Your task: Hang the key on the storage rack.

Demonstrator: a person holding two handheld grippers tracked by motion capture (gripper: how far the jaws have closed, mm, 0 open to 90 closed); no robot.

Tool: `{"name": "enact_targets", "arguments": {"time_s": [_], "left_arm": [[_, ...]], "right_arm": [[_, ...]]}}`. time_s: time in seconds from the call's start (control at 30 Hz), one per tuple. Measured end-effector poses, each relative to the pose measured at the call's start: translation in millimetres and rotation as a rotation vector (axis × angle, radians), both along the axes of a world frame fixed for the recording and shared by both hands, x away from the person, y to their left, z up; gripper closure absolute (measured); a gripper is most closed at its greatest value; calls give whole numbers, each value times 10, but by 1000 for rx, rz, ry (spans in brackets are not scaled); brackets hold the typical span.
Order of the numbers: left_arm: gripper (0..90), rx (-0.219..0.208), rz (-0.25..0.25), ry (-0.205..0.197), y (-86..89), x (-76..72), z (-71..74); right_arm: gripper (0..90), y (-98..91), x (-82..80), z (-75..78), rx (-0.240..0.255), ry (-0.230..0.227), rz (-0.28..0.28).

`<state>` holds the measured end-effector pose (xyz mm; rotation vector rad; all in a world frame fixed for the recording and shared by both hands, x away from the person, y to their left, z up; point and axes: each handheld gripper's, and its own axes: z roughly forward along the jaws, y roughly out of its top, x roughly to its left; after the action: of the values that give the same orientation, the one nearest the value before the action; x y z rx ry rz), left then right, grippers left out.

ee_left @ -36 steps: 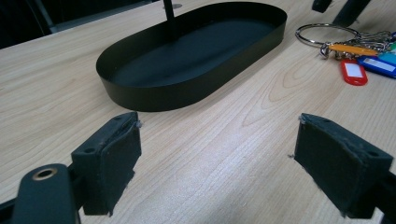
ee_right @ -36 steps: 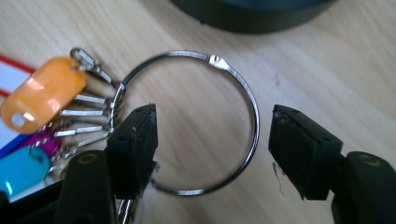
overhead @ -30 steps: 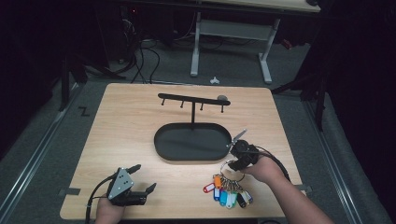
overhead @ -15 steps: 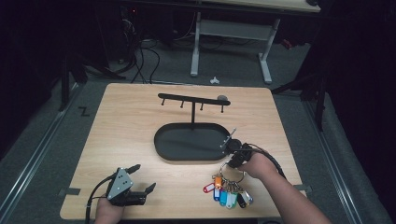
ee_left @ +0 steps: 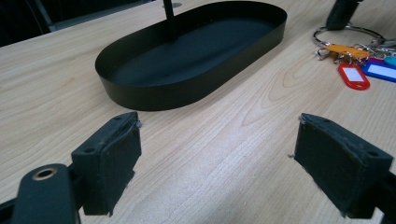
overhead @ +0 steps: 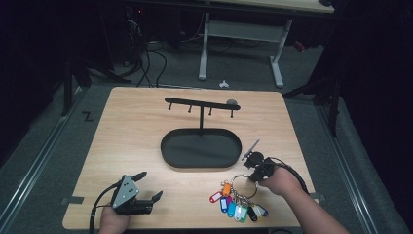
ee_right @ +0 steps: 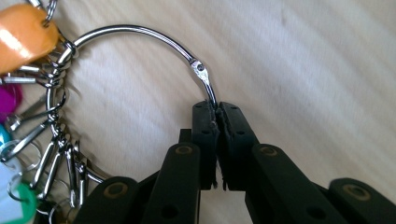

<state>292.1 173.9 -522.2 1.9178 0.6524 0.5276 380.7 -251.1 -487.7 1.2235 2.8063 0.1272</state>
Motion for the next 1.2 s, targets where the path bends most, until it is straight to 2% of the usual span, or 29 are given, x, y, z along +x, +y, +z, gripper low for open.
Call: {"name": "enact_targets", "arguments": {"time_s": [0.07, 0.17, 0.2, 0.33, 0.37, 0.47, 0.57, 0.7, 0.73, 0.77, 0.97, 1.13, 1.2], "left_arm": [[150, -1, -1, -2, -8, -1, 0], [150, 7, -2, -1, -18, 1, -3], [150, 7, -2, -1, -18, 1, -3], [151, 5, -5, -3, -13, -9, 0], [150, 3, -2, 1, -2, -10, 3], [150, -5, 3, 0, 11, -11, 1], [150, -8, 5, 2, 41, -23, 4], [150, -10, 5, 4, 59, -33, 4], [150, -12, 8, 5, 63, -36, 2], [150, -11, 8, 6, 68, -41, 1], [150, -6, 12, 6, 100, -66, 5], [150, -10, 6, 10, 116, -71, 8], [150, -11, 10, 8, 111, -68, 5]], "right_arm": [[853, -3, -49, 3, -9, 9, -12], [799, 33, -55, 3, -27, -1, 48], [799, 33, -55, 3, -27, -1, 48], [795, 141, -4, 5, -66, 26, 93], [783, 189, 35, 3, -85, 37, 122], [765, 228, 70, 0, -92, 50, 126], [729, 245, 132, -2, -98, 81, 126], [727, 255, 143, 1, -102, 82, 133], [734, 249, 151, -1, -98, 84, 138], [763, 241, 166, 1, -84, 111, 113], [797, 215, 199, -6, -67, 121, 120], [822, 184, 239, -6, -50, 141, 97], [835, 186, 240, -6, -57, 139, 104]]}}
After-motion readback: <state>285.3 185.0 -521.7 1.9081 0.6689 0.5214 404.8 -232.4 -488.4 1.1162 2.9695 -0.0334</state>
